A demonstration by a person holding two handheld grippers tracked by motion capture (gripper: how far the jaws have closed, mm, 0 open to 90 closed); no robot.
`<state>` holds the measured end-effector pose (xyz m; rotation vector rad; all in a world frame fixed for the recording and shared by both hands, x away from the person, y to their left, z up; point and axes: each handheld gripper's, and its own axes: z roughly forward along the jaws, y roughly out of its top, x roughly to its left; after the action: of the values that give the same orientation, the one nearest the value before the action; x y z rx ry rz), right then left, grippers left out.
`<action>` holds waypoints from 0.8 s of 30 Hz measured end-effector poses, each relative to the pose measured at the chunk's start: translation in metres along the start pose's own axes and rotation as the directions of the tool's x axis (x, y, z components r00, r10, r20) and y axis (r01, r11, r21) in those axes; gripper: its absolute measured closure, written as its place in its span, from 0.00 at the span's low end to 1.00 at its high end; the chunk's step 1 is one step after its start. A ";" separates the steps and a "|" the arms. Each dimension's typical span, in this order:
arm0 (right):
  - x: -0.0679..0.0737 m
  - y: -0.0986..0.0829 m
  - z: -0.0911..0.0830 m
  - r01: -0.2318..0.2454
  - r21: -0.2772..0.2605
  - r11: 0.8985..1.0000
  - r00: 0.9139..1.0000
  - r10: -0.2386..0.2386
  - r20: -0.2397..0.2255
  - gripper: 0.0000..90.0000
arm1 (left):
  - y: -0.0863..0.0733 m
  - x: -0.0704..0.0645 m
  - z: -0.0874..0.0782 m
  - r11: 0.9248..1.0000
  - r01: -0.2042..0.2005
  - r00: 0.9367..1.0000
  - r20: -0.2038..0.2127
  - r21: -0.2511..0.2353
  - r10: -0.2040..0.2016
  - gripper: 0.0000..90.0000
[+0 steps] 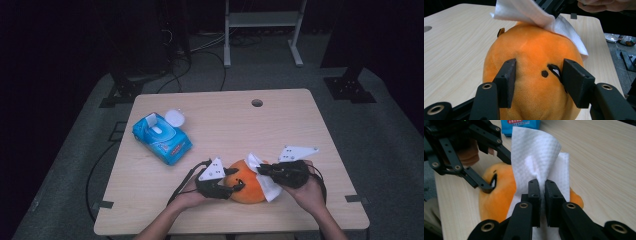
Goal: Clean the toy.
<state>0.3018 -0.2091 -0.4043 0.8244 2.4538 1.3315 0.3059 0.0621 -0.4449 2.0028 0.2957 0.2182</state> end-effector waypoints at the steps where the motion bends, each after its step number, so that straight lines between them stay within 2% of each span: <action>1: -0.006 -0.003 0.001 -0.023 0.012 1.000 1.000 0.022 0.006 0.93 | -0.001 0.000 0.000 1.000 0.005 1.000 -0.001 -0.005 -0.005 0.50; 3: -0.015 -0.011 -0.001 -0.043 0.039 0.998 0.998 0.041 0.048 0.93 | -0.001 0.000 0.000 1.000 0.006 1.000 -0.001 -0.007 -0.006 0.50; 4: -0.021 -0.015 -0.002 -0.069 0.044 0.997 0.997 0.067 0.050 0.93 | -0.001 0.000 0.000 1.000 0.006 1.000 -0.001 -0.007 -0.006 0.51; 5: -0.021 -0.015 -0.002 -0.069 0.044 0.997 0.997 0.067 0.050 0.93 | -0.001 0.000 0.000 1.000 0.004 1.000 0.001 -0.006 -0.004 0.51; 6: -0.025 -0.019 -0.007 -0.101 0.036 0.994 0.994 0.099 0.055 0.93 | 0.000 -0.001 0.000 1.000 -0.008 1.000 0.010 -0.003 0.008 0.50; 9: -0.022 -0.014 -0.011 -0.095 -0.011 0.995 0.995 0.095 0.033 0.93 | 0.001 -0.002 0.001 1.000 -0.019 1.000 0.017 -0.001 0.019 0.50; 11: -0.018 -0.009 -0.008 -0.075 -0.024 0.997 0.997 0.076 0.026 0.93 | 0.001 -0.003 0.000 1.000 -0.025 1.000 0.015 0.005 0.024 0.50; 13: -0.016 -0.008 -0.005 -0.062 -0.020 0.998 0.997 0.063 0.033 0.93 | 0.001 -0.003 0.000 1.000 -0.021 1.000 0.014 0.003 0.021 0.50; 16: -0.022 -0.012 -0.002 -0.076 -0.003 0.997 0.996 0.076 0.047 0.93 | -0.001 -0.002 -0.001 1.000 -0.011 1.000 0.015 -0.002 0.011 0.50; 17: -0.026 -0.015 -0.002 -0.076 0.016 0.997 0.995 0.075 0.070 0.93 | -0.001 -0.002 0.000 1.000 -0.008 1.000 0.016 -0.004 0.008 0.50; 18: -0.033 -0.023 -0.004 -0.116 0.029 0.993 0.989 0.113 0.091 0.93 | -0.001 -0.002 0.000 1.000 -0.004 1.000 0.016 -0.004 0.004 0.50; 21: -0.034 -0.024 -0.008 -0.130 0.013 0.991 0.988 0.128 0.082 0.93 | 0.000 -0.002 0.001 1.000 -0.003 1.000 0.017 -0.006 0.003 0.50; 22: -0.031 -0.021 -0.010 -0.125 -0.013 0.992 0.990 0.126 0.065 0.93 | 0.000 -0.002 0.001 1.000 -0.002 1.000 0.015 -0.005 0.002 0.50; 23: -0.027 -0.017 -0.012 -0.117 -0.039 0.992 0.992 0.119 0.044 0.93 | 0.001 -0.002 0.002 1.000 -0.005 1.000 0.015 -0.005 0.005 0.50; 24: -0.015 -0.007 -0.011 -0.078 -0.069 0.995 0.997 0.079 0.014 0.93 | 0.001 -0.003 0.003 1.000 -0.005 1.000 0.014 -0.009 0.005 0.50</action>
<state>0.3071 -0.2284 -0.4046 0.9198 2.3716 1.4211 0.3042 0.0585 -0.4453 1.9954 0.2805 0.2083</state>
